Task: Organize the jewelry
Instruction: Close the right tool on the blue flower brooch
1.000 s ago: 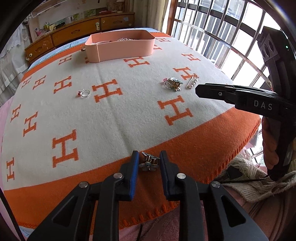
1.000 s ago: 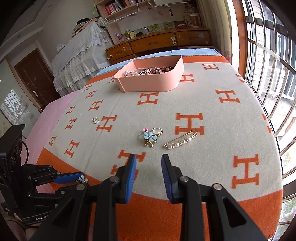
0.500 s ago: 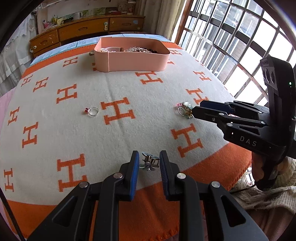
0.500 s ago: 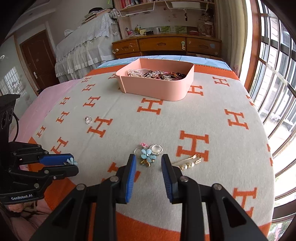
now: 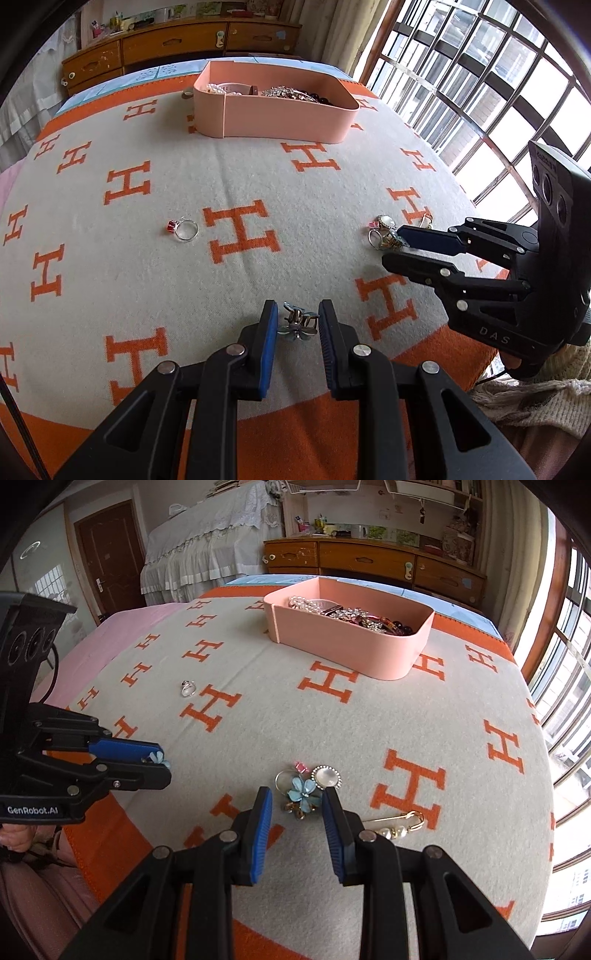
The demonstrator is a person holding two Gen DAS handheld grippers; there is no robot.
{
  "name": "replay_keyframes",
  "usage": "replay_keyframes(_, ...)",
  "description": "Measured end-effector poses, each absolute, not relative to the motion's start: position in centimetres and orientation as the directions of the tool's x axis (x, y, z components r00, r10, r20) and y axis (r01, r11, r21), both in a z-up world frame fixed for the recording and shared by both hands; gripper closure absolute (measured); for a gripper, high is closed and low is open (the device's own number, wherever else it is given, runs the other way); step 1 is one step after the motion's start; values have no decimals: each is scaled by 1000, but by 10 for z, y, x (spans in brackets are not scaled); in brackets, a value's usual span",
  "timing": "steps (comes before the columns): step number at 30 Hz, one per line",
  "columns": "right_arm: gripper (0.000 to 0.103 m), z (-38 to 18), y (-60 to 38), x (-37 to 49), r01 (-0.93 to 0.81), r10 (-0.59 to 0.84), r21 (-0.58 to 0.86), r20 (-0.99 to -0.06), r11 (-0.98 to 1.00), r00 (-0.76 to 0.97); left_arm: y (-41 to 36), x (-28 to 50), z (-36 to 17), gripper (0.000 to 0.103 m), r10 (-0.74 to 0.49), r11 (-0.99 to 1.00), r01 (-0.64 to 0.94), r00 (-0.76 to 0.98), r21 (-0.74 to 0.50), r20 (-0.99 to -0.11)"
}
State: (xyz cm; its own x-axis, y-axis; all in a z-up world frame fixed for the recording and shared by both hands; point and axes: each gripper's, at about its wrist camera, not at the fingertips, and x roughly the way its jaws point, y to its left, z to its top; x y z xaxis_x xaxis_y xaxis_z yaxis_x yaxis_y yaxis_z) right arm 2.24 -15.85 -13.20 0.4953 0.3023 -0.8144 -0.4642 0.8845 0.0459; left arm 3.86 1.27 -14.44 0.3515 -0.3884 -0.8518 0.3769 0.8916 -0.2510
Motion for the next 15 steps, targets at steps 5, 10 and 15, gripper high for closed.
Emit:
replay_keyframes(5,75,-131,-149,12,-535,317,9,-814,845,487,13,41,-144,83,-391,892,370,348,-258,-852)
replay_keyframes(10,75,-133,-152,18,-507,317,32,-814,861,487,14,43,-144,83,-390,894,364,346,-261,-853)
replay_keyframes(15,85,-130,-155,20,-480,311,38,-805,877,505,15,43,-137,83,-390,895,366,363,-255,-846)
